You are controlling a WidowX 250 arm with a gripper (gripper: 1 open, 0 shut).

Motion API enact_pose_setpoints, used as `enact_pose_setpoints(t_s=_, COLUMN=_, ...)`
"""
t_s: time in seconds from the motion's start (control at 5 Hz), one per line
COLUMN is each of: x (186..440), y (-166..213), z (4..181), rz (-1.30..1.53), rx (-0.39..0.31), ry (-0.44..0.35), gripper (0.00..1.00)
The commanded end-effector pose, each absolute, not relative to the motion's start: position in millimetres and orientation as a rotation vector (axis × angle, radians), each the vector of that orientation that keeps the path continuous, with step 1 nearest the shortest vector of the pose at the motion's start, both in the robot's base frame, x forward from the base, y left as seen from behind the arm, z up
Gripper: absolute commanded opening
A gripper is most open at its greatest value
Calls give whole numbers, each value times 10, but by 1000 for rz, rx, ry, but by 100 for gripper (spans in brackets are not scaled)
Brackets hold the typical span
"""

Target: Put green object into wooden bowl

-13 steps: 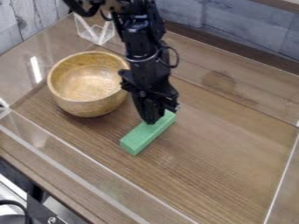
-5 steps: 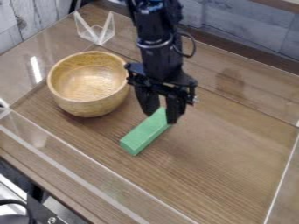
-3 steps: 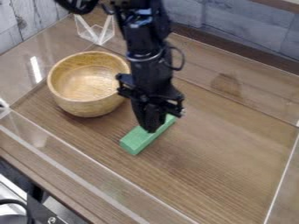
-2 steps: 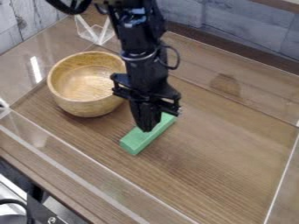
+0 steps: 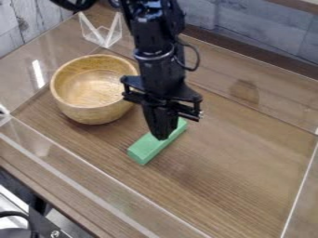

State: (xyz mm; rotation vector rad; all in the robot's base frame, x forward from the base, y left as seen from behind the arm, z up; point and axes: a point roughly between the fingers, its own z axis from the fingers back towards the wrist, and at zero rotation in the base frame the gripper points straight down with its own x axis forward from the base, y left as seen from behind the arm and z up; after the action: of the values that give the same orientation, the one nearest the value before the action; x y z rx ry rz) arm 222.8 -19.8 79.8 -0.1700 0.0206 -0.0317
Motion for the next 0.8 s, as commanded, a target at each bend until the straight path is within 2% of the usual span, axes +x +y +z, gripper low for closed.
enact_pose_setpoints(t_s=0.0, x=2188, y=-245, z=929, rz=-91, rx=-172, ry=-14, gripper=0)
enact_pose_setpoints(t_s=0.4, x=2034, y=-145, z=1064, rz=-37, rx=-180, ry=-11, gripper=0)
enact_pose_setpoints(t_s=0.6, x=2074, y=-157, z=1106, rz=3, rx=-185, ry=-12, gripper=0)
